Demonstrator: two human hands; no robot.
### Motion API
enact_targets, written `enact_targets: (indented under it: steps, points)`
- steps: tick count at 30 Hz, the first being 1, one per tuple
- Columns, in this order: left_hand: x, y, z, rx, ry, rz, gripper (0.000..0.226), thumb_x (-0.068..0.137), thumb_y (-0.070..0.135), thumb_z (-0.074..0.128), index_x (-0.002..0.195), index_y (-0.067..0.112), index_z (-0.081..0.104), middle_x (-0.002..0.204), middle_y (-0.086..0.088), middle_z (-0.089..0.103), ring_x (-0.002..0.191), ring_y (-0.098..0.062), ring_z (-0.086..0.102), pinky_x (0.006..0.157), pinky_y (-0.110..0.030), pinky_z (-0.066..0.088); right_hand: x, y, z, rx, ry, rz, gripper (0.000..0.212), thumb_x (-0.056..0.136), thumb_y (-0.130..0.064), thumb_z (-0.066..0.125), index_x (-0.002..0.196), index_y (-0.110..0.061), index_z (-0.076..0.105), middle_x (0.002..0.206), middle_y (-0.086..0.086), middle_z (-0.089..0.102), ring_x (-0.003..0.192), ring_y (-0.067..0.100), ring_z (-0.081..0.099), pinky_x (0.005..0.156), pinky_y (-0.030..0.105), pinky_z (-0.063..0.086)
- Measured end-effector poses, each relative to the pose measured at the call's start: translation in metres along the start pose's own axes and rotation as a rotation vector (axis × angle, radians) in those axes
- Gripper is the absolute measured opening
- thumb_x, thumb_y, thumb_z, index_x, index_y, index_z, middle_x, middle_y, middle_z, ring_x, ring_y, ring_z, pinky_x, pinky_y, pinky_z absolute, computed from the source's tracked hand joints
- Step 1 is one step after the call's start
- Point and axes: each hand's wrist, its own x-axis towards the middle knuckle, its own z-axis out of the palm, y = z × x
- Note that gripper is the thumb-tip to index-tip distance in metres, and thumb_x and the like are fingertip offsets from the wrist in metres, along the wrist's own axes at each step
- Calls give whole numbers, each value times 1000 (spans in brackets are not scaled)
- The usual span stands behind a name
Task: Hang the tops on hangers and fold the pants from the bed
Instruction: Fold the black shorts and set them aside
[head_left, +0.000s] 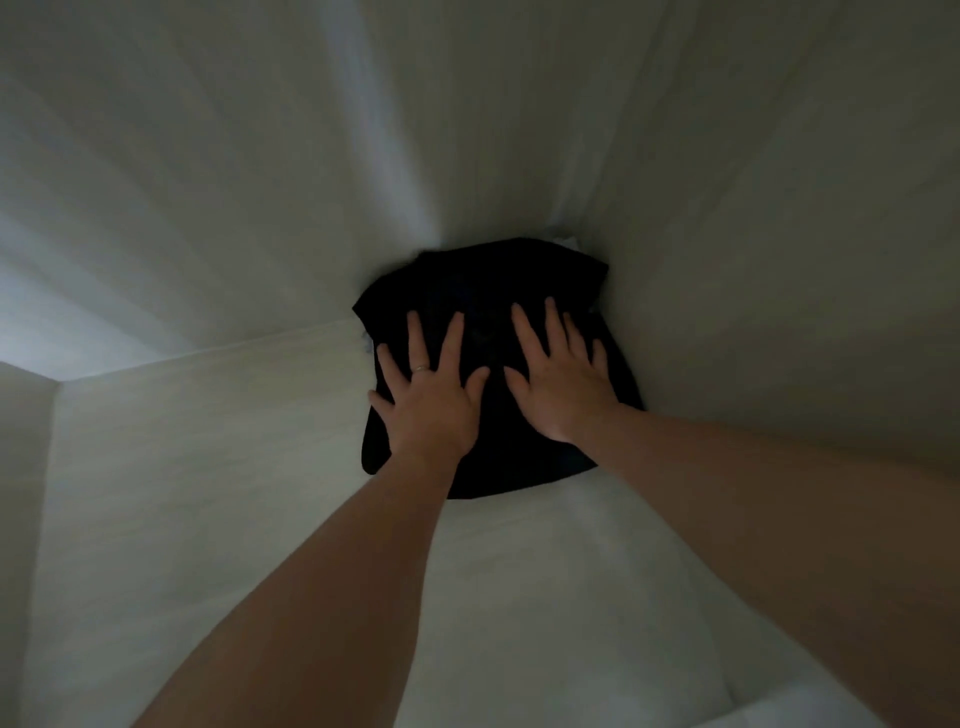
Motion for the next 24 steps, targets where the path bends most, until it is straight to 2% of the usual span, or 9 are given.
enact_targets:
  steps: [5, 10, 14, 20, 24]
  points:
    - [-54, -12, -16, 7, -86, -14, 66, 100, 63, 30, 155, 50, -4, 169, 3, -8, 154, -35, 0, 120, -59, 17, -62, -5, -17, 18, -94, 41, 69, 102, -59, 25, 157, -41, -12, 168, 1, -10, 154, 27, -2, 121, 55, 0]
    - [-162, -28, -1, -48, -210, -151, 70, 101, 60, 36, 156, 47, -5, 169, 4, -11, 155, -31, -2, 120, -54, 22, -148, -4, -8, -38, -234, 79, 62, 103, -59, 20, 157, -44, -8, 168, -2, -9, 154, 26, -3, 121, 59, -1]
    - [-248, -25, 8, -139, -322, -293, 72, 100, 61, 37, 159, 42, 2, 169, 3, -10, 155, -31, -4, 121, -53, 18, -218, -7, -3, -3, -313, 77, 62, 103, -60, 20, 158, -43, -1, 168, -6, -8, 155, 24, -5, 120, 58, -7]
    - [-342, -10, -11, -336, -114, -330, 66, 101, 57, 40, 159, 40, 12, 169, 2, -1, 154, -30, 3, 121, -50, 18, -303, -28, -26, 51, -221, -90, 62, 101, -61, 26, 156, -47, 0, 168, -11, -6, 155, 21, -8, 120, 56, -5]
    - [-393, 0, -30, -261, 47, -294, 65, 100, 61, 34, 158, 43, 10, 169, 3, -3, 155, -28, -3, 123, -51, 11, -347, -32, -50, 45, -153, -208, 62, 101, -62, 23, 155, -49, -6, 167, -12, -12, 154, 19, -14, 120, 55, -9]
